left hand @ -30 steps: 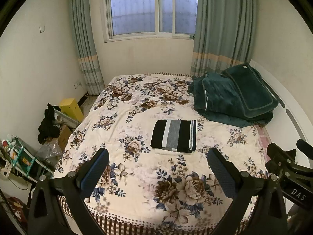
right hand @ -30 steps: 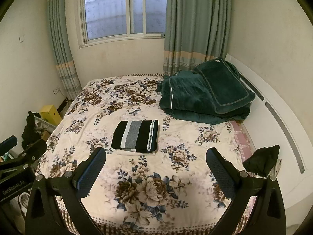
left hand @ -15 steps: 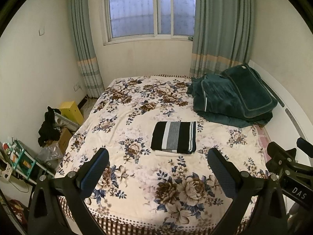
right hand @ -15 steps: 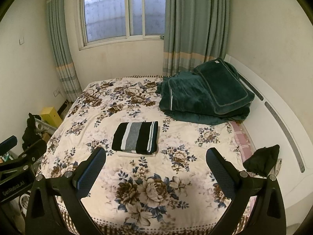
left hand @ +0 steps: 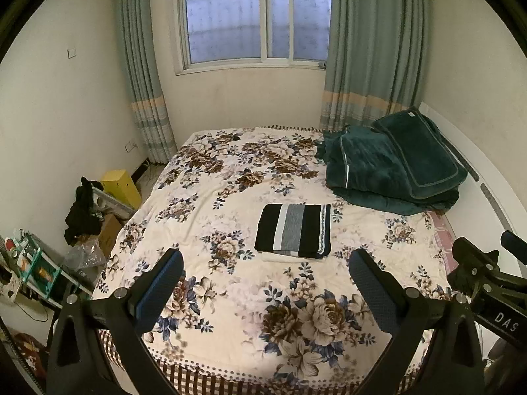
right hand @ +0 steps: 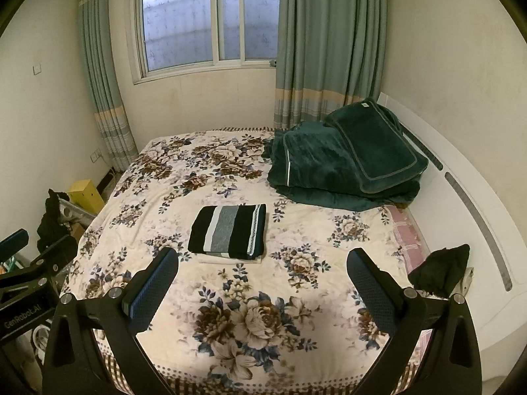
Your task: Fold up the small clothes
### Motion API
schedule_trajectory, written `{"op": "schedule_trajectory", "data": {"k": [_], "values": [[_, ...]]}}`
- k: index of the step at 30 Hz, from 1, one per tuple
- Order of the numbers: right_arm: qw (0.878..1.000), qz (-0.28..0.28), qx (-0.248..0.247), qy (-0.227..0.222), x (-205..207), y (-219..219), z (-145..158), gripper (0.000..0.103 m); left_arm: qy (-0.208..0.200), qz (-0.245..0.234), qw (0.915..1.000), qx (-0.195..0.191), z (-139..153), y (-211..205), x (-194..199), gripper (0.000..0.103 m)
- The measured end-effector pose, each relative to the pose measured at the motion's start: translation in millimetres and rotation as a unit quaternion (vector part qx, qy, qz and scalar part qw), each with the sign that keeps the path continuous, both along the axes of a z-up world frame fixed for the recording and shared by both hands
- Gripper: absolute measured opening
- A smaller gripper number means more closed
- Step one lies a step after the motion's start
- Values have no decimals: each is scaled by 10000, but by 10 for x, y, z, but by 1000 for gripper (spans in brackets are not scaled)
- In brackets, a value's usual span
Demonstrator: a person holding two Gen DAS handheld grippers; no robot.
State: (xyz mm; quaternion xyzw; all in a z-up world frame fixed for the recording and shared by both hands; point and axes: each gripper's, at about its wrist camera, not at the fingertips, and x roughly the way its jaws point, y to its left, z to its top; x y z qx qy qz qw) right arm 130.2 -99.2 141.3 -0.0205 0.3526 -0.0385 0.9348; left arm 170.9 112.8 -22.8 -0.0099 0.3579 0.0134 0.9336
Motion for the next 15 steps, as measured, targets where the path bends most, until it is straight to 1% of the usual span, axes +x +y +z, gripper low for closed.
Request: {"op": "schedule_trajectory", "data": {"k": [10, 15], "values": [[10000, -9, 15, -7, -14, -8, 4, 103, -49, 45, 10000, 6, 85, 26, 39, 103], [10000, -13, 10, -8, -17, -8, -5, 103, -42, 40, 10000, -11, 59, 16, -5, 103]]}}
